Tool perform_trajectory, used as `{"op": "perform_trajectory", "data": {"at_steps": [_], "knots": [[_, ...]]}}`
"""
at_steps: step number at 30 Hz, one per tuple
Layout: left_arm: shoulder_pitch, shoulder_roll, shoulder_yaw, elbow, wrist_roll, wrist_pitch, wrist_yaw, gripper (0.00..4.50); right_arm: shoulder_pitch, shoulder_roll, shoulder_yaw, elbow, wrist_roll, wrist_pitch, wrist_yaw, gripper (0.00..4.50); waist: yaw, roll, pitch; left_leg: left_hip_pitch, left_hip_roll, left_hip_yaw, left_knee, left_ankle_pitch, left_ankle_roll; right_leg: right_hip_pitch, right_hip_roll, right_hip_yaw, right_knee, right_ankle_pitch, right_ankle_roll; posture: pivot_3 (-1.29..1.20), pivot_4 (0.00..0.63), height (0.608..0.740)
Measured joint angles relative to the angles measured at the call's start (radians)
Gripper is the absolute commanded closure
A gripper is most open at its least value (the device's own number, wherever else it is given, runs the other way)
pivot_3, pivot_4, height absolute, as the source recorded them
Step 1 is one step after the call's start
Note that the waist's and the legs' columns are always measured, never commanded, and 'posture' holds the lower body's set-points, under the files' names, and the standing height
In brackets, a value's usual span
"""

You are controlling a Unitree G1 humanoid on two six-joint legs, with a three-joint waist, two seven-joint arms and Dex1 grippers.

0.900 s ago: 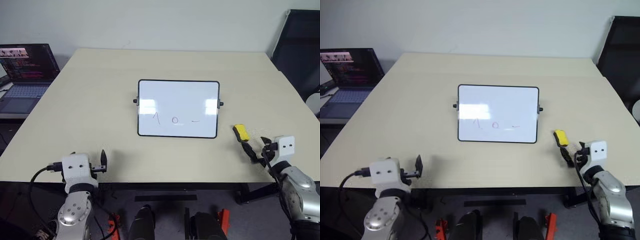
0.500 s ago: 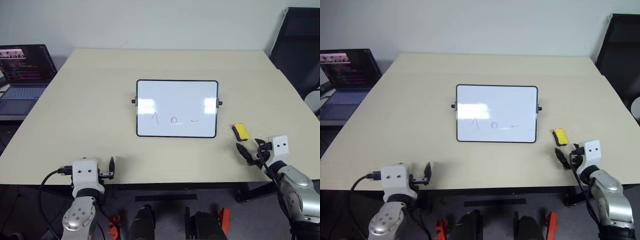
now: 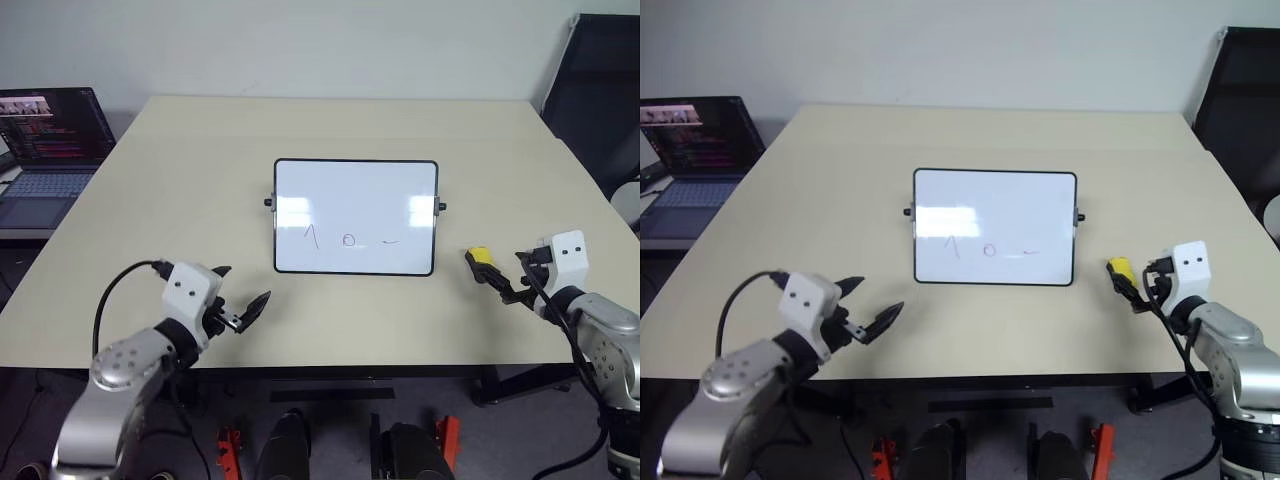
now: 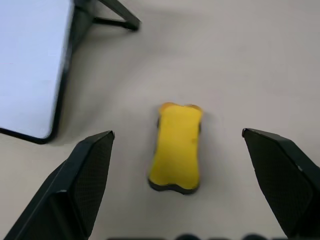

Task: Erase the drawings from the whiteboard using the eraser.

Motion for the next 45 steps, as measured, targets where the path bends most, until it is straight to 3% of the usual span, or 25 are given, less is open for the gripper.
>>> {"op": "perform_trajectory", "data": {"at_steps": [5, 15, 27, 30, 38, 40, 43, 45], "knots": [[-0.189, 0.091, -0.016, 0.058, -0.127, 0.036, -0.193, 0.00, -0.069, 0.012, -0.022, -0.014, 0.047, 0.172, -0.044, 0.02, -0.005, 0.000, 0.000, -0.001, 0.000, 0.002, 0.000, 0.000, 0.000, 0.001, 0.000, 0.001, 0.000, 0.001, 0.005, 0.00, 0.150, 0.740], [-0.552, 0.166, -0.154, 0.256, -0.247, 0.093, -0.506, 0.00, -0.182, 0.092, 0.033, 0.048, 0.022, 0.161, -0.108, 0.02, -0.010, -0.002, 0.001, 0.000, 0.002, 0.002, 0.002, 0.000, 0.000, -0.003, 0.002, 0.002, 0.012, 0.000, 0.005, 0.00, 0.150, 0.740], [-0.664, 0.158, -0.233, 0.396, -0.221, 0.049, -0.632, 0.00, -0.229, 0.126, 0.101, 0.248, -0.081, -0.022, -0.108, 0.02, -0.012, -0.002, 0.002, 0.000, 0.008, 0.003, 0.002, 0.001, 0.000, -0.004, 0.007, 0.002, 0.014, -0.001, 0.004, 0.00, 0.150, 0.740], [-0.663, 0.159, -0.234, 0.413, -0.205, 0.034, -0.638, 0.00, -0.235, 0.126, 0.102, 0.280, -0.092, -0.040, -0.108, 0.55, -0.012, -0.002, 0.002, 0.000, 0.008, 0.003, 0.002, 0.001, 0.000, -0.004, 0.008, 0.003, 0.014, -0.001, 0.004, 0.00, 0.150, 0.740], [-0.610, 0.179, -0.228, 0.411, -0.194, 0.026, -0.640, 0.00, -0.246, 0.126, 0.120, 0.296, -0.096, -0.045, -0.085, 3.33, -0.012, -0.002, 0.002, 0.000, 0.009, 0.004, 0.002, 0.001, 0.000, -0.004, 0.009, 0.003, 0.014, 0.000, 0.004, 0.00, 0.150, 0.740], [-0.593, 0.186, -0.222, 0.409, -0.192, 0.026, -0.635, 0.00, -0.247, 0.125, 0.122, 0.295, -0.098, -0.045, -0.082, 3.62, -0.012, -0.002, 0.002, 0.000, 0.010, 0.004, 0.002, 0.001, 0.000, -0.004, 0.009, 0.003, 0.014, 0.000, 0.003, 0.00, 0.150, 0.740], [-0.562, 0.189, -0.202, 0.399, -0.191, 0.026, -0.619, 0.00, -0.247, 0.123, 0.126, 0.289, -0.100, -0.051, -0.080, 3.72, -0.012, -0.002, 0.002, 0.001, 0.011, 0.004, 0.002, 0.001, 0.000, -0.004, 0.010, 0.003, 0.014, 0.000, 0.003, 0.00, 0.150, 0.740], [-0.545, 0.189, -0.193, 0.389, -0.191, 0.026, -0.606, 0.00, -0.247, 0.123, 0.126, 0.288, -0.101, -0.054, -0.080, 4.21, -0.012, -0.002, 0.002, 0.001, 0.011, 0.004, 0.002, 0.001, 0.000, -0.004, 0.011, 0.003, 0.014, 0.000, 0.003, 0.00, 0.150, 0.740]]}}
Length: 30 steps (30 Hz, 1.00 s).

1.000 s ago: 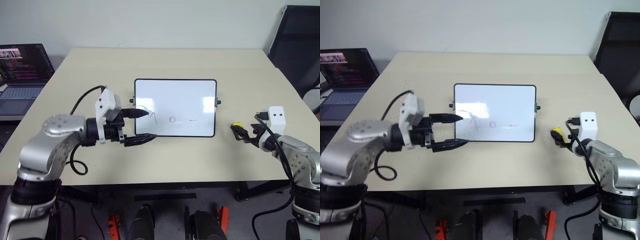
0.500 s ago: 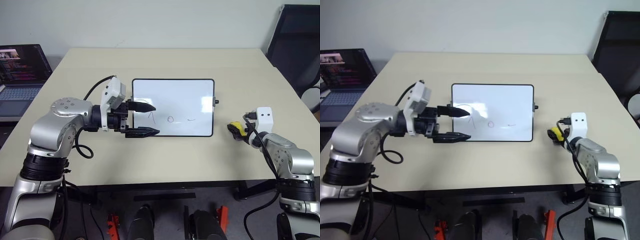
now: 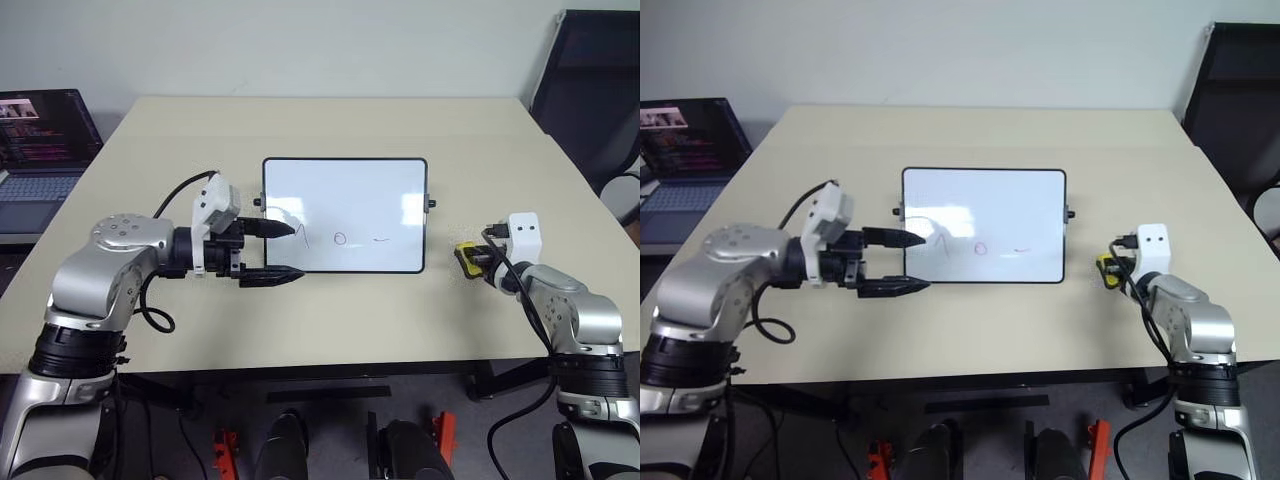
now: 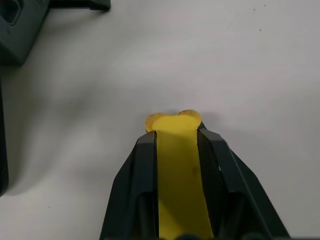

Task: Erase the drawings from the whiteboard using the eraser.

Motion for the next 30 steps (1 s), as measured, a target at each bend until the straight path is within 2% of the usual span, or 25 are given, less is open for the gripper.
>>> {"op": "perform_trajectory", "data": {"at_steps": [1, 2, 10, 13, 18, 22, 30], "knots": [[0.007, 0.000, 0.005, -0.005, 0.000, 0.001, 0.005, 0.00, 0.000, 0.000, 0.000, -0.005, -0.001, -0.001, 0.000, 4.44, 0.000, 0.000, 0.000, 0.000, 0.000, 0.000, 0.000, 0.000, 0.000, 0.000, 0.000, 0.000, 0.000, 0.000, 0.000, 0.00, 0.150, 0.740], [0.013, 0.000, 0.008, -0.011, 0.000, 0.002, 0.009, 0.00, 0.000, 0.000, 0.000, -0.009, -0.001, -0.001, 0.000, 4.48, 0.000, 0.000, 0.000, 0.000, 0.001, 0.000, 0.000, 0.000, 0.000, 0.000, 0.001, 0.000, 0.000, 0.000, 0.000, 0.00, 0.150, 0.740], [0.076, 0.000, 0.033, -0.061, -0.002, 0.005, 0.051, 0.00, 0.004, -0.004, 0.024, -0.017, -0.028, 0.001, 0.012, 4.48, 0.000, 0.000, 0.000, 0.001, 0.001, 0.000, 0.000, 0.000, 0.000, 0.000, 0.002, 0.001, 0.000, 0.000, -0.001, 0.00, 0.150, 0.740], [0.076, 0.000, 0.033, -0.065, -0.006, 0.006, 0.065, 0.00, 0.006, -0.001, 0.022, -0.012, -0.036, -0.037, 0.008, 3.90, 0.000, 0.000, 0.000, 0.001, 0.001, 0.000, 0.000, 0.000, 0.000, 0.000, 0.002, 0.001, 0.000, 0.000, -0.001, 0.00, 0.150, 0.740], [0.073, 0.000, 0.033, -0.066, -0.012, 0.006, 0.065, 0.00, 0.006, -0.011, 0.007, -0.017, -0.028, -0.043, 0.014, 2.10, 0.000, 0.000, 0.000, 0.001, 0.001, 0.001, 0.000, 0.000, 0.000, 0.000, 0.002, 0.001, 0.000, 0.000, -0.001, 0.00, 0.150, 0.740], [0.064, -0.002, 0.033, -0.066, -0.012, 0.006, 0.064, 0.00, 0.007, -0.024, 0.001, -0.101, 0.035, 0.071, 0.066, 0.71, 0.001, 0.000, 0.000, 0.001, 0.002, 0.001, 0.000, 0.000, 0.000, -0.001, 0.002, 0.002, 0.000, 0.000, -0.001, 0.00, 0.150, 0.740], [0.024, -0.007, 0.016, -0.055, -0.007, 0.001, 0.044, 0.00, 0.028, -0.026, 0.027, -0.098, 0.022, 0.089, 0.071, 0.71, 0.001, 0.000, 0.000, 0.001, 0.002, 0.001, 0.000, 0.000, 0.000, 0.000, 0.002, 0.002, 0.000, 0.001, -0.001, 0.00, 0.150, 0.740]]}}
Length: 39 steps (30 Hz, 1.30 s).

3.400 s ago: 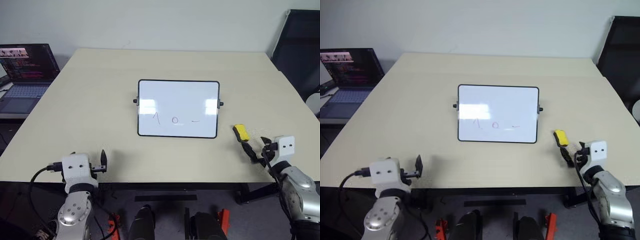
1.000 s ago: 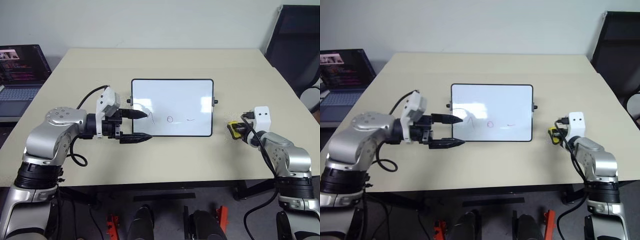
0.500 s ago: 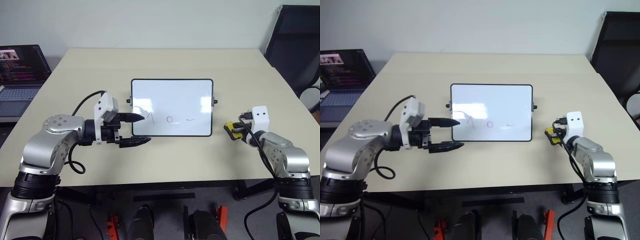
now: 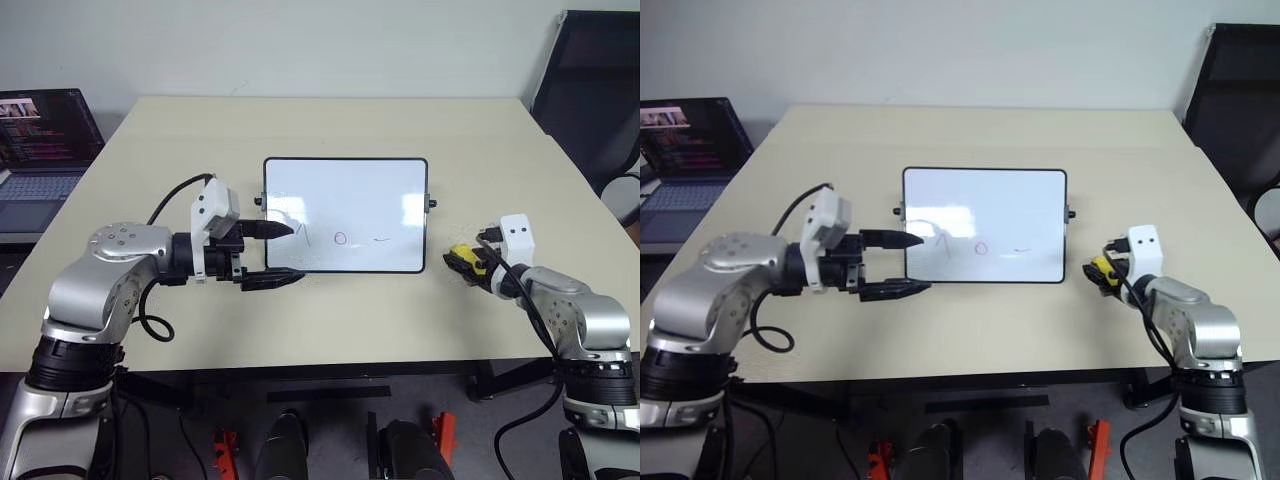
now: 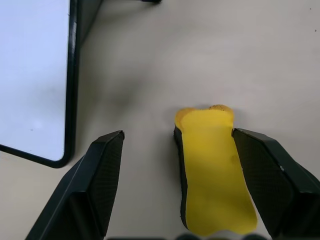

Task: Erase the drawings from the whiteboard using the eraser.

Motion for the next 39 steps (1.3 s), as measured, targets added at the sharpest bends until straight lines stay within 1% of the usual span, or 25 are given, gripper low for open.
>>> {"op": "perform_trajectory", "data": {"at_steps": [7, 17, 20, 25, 26, 27, 33, 35, 39], "knots": [[-0.005, -0.003, -0.013, 0.020, 0.015, -0.016, -0.002, 0.00, -0.007, -0.001, -0.001, 0.082, -0.020, -0.037, -0.011, 0.71, -0.001, 0.000, 0.000, 0.000, 0.000, 0.000, 0.000, 0.000, 0.000, 0.000, 0.000, 0.000, 0.000, 0.000, 0.000, 0.00, 0.150, 0.740], [-0.005, -0.003, -0.013, 0.020, 0.017, -0.017, 0.001, 0.00, -0.037, 0.000, 0.000, 0.128, -0.048, -0.081, -0.009, 0.71, -0.001, 0.000, 0.000, 0.000, 0.000, 0.000, 0.000, 0.000, 0.000, 0.000, 0.000, 0.000, 0.000, 0.000, 0.000, 0.00, 0.150, 0.740], [-0.004, -0.003, -0.013, 0.019, 0.017, -0.017, 0.001, 0.00, -0.037, 0.000, 0.004, 0.135, -0.050, -0.083, -0.003, 1.28, -0.001, 0.000, 0.000, 0.000, 0.000, 0.000, 0.000, 0.000, 0.000, 0.000, 0.000, 0.001, 0.000, 0.000, 0.000, 0.00, 0.150, 0.740], [-0.004, -0.003, -0.013, 0.019, 0.017, -0.017, 0.002, 0.00, -0.037, 0.000, 0.015, 0.137, -0.052, -0.084, 0.008, 3.09, -0.001, 0.000, 0.000, 0.000, 0.000, 0.000, 0.000, 0.000, 0.000, 0.000, 0.000, 0.000, 0.000, 0.000, 0.000, 0.00, 0.150, 0.740], [-0.004, -0.003, -0.013, 0.019, 0.017, -0.017, 0.002, 0.00, -0.037, 0.000, 0.015, 0.137, -0.053, -0.087, 0.007, 3.34, -0.001, 0.000, 0.000, 0.000, 0.000, 0.000, 0.000, 0.000, 0.000, 0.000, 0.000, 0.001, 0.000, 0.000, 0.000, 0.00, 0.150, 0.740], [-0.003, -0.003, -0.013, 0.019, 0.017, -0.017, 0.002, 0.00, -0.037, 0.000, 0.016, 0.137, -0.053, -0.089, 0.007, 3.42, -0.001, 0.000, 0.000, 0.000, 0.000, 0.000, 0.000, 0.000, 0.000, 0.000, 0.000, 0.001, 0.000, 0.000, 0.000, 0.00, 0.150, 0.740], [0.034, -0.002, -0.010, 0.008, 0.018, -0.011, 0.035, 0.00, -0.035, 0.001, 0.016, 0.115, -0.048, -0.084, 0.013, 3.42, -0.001, 0.000, 0.000, 0.000, 0.000, 0.000, 0.000, 0.000, 0.000, 0.000, 0.000, 0.001, 0.000, 0.000, 0.000, 0.00, 0.150, 0.740], [0.073, 0.000, -0.006, -0.012, 0.021, 0.003, 0.068, 0.00, -0.018, -0.007, 0.017, 0.043, -0.041, -0.074, 0.032, 3.42, 0.000, 0.000, 0.000, 0.000, 0.000, 0.001, 0.000, 0.000, 0.000, -0.001, 0.000, 0.001, 0.000, 0.000, 0.000, 0.00, 0.150, 0.740], [0.178, 0.000, 0.038, -0.086, 0.005, 0.035, 0.118, 0.00, 0.047, -0.022, 0.035, -0.164, -0.014, -0.078, 0.077, 3.42, 0.000, 0.000, 0.000, 0.000, 0.000, 0.001, -0.001, 0.000, 0.000, -0.001, 0.000, 0.001, 0.000, 0.000, 0.000, 0.00, 0.150, 0.740]]}}
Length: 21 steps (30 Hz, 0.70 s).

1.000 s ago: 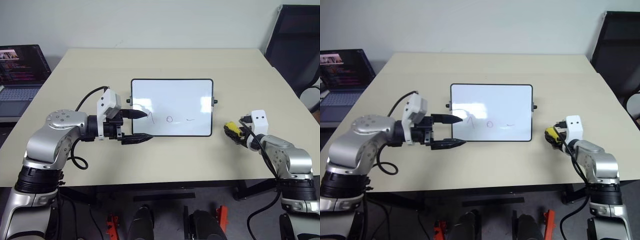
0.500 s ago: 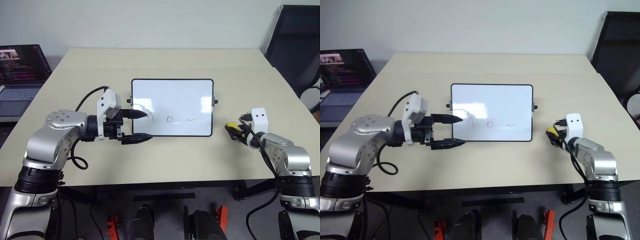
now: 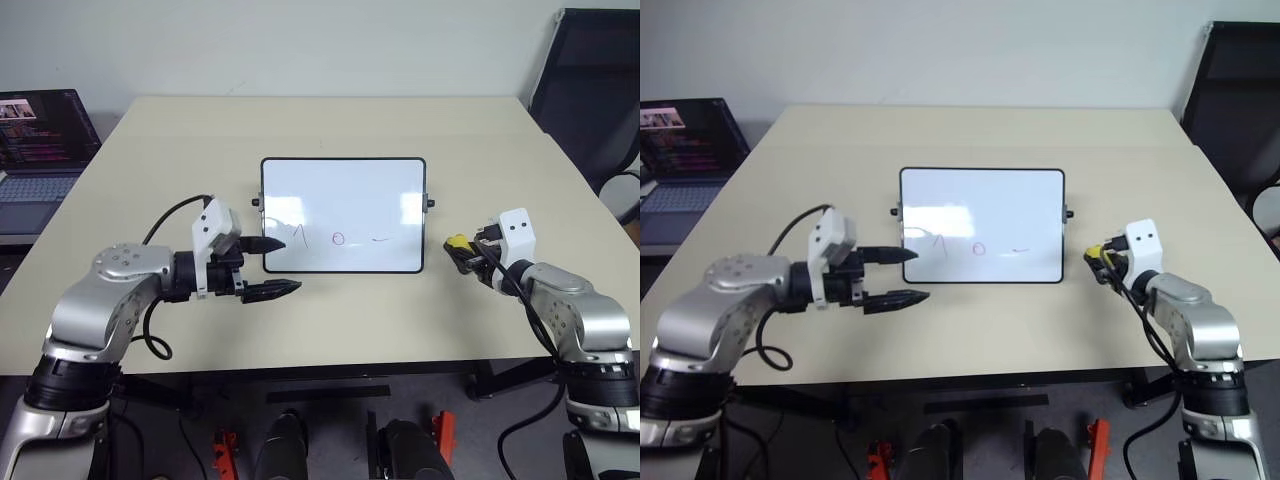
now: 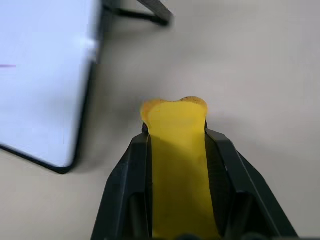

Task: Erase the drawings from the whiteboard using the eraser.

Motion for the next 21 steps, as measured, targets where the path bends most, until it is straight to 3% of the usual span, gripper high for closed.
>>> {"op": "perform_trajectory", "data": {"at_steps": [5, 8, 12, 21], "knots": [[0.087, 0.001, 0.017, -0.065, -0.007, 0.013, 0.040, 0.00, 0.046, 0.011, 0.080, -0.204, 0.002, -0.020, 0.007, 3.42, 0.001, 0.000, 0.000, 0.001, 0.000, 0.000, 0.001, 0.000, 0.000, 0.000, 0.000, 0.000, 0.000, 0.000, -0.003, 0.00, 0.150, 0.740], [0.099, 0.001, 0.033, -0.073, -0.009, 0.015, 0.064, 0.00, 0.031, 0.003, 0.213, -0.244, -0.050, -0.052, 0.015, 3.42, 0.001, 0.000, 0.000, 0.001, 0.000, 0.000, 0.003, 0.000, 0.000, 0.000, 0.000, 0.001, 0.000, -0.001, -0.007, 0.00, 0.150, 0.740], [0.099, 0.004, 0.036, -0.070, -0.009, 0.014, 0.075, 0.00, -0.072, 0.009, 0.384, -0.137, -0.191, -0.138, 0.005, 3.42, 0.000, 0.000, 0.000, 0.001, 0.000, 0.001, 0.003, 0.000, 0.000, 0.000, 0.000, 0.001, -0.001, 0.001, -0.007, 0.00, 0.150, 0.740], [0.025, 0.018, 0.022, -0.061, -0.007, 0.009, 0.041, 0.00, -0.236, 0.043, 0.494, 0.174, -0.412, -0.350, -0.022, 3.42, 0.002, -0.001, 0.000, 0.001, 0.000, 0.001, 0.001, 0.000, 0.000, -0.001, 0.000, 0.001, -0.001, 0.003, -0.002, 0.00, 0.150, 0.740]]}}
